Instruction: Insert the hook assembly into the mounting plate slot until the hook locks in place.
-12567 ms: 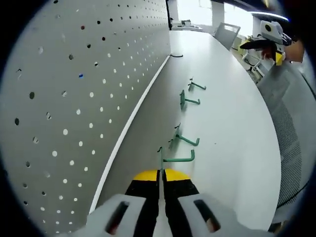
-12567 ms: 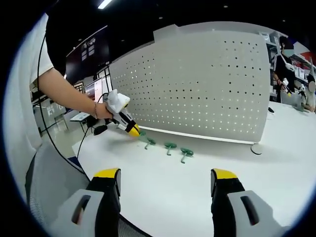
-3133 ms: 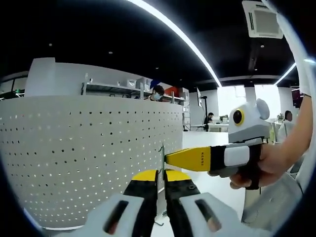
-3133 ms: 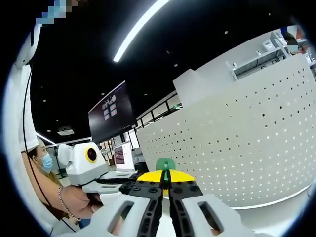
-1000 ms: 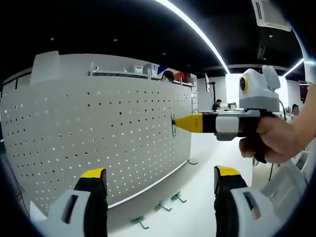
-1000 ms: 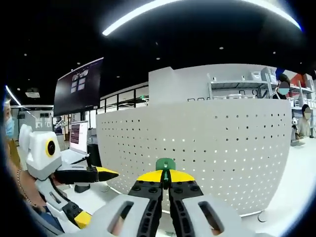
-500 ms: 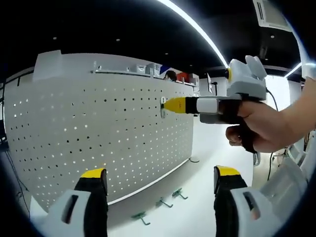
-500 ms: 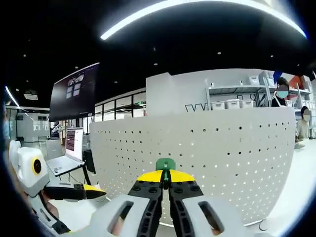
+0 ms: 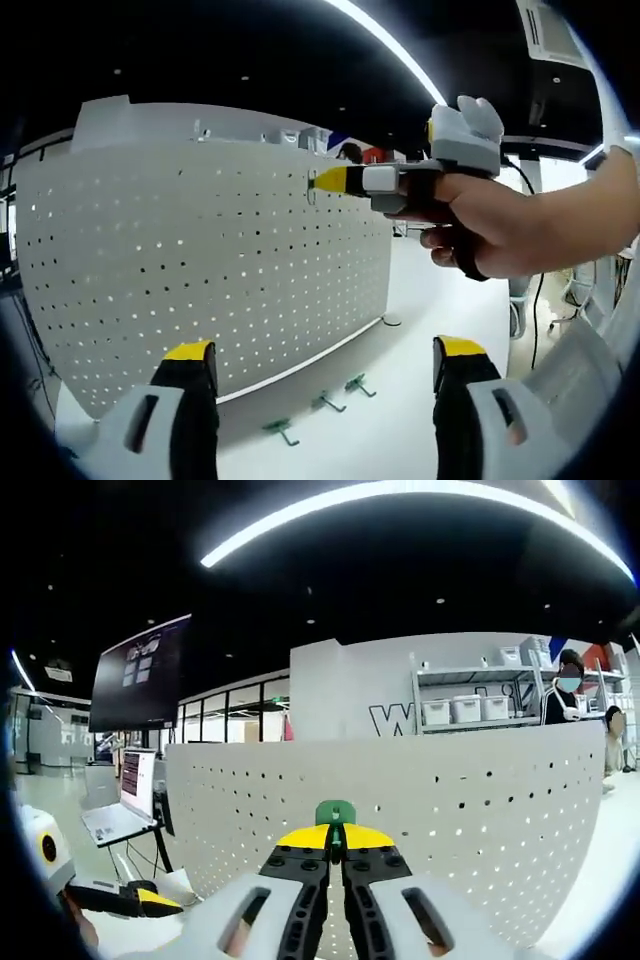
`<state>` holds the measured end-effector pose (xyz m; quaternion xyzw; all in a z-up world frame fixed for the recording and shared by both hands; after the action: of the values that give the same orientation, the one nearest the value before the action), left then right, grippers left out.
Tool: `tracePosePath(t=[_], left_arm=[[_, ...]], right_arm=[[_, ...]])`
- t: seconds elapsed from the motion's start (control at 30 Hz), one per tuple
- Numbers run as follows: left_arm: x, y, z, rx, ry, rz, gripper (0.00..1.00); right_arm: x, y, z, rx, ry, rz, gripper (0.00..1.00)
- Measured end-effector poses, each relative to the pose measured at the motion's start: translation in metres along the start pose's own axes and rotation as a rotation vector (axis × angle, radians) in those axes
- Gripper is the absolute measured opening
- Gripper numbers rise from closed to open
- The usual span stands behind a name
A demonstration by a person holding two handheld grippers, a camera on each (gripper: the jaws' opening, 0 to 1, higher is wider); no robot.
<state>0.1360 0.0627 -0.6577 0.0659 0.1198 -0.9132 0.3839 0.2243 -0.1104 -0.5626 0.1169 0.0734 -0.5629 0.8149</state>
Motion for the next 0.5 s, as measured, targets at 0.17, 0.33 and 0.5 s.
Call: tracePosePath(t=[0.17,0.33,0.5], left_arm=[[-0.001,-0.004,-0.003,0.002,-0.006,0.009,0.91],[-0.001,-0.007,-0.006,0.001,-0.010,0.017,0.91],[0.000,-0.010,-0.011,0.002,-0.016,0.027,0.91]], right_arm=[[0.000,0.008,0.003,0.008,-0.001,0.001,0.01],[-0.005,0.018,0.004,0.022,-0.023,0.011,0.01],[-0.006,0.027,0.007,0.035,-0.014,-0.001,0.01]])
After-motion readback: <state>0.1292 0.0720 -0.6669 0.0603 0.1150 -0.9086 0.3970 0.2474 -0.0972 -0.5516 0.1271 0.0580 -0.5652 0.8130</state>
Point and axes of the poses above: the point that each gripper's makers call its tool centre point, and the gripper's own axes: y roughly forward along the fingers, x roughly to its right, z roughly out of its top, the point moved 8 cm from there along -y, roughly backward along the fingers, and after that the axes turned 13 degrees about y, right-handed, at the moved point
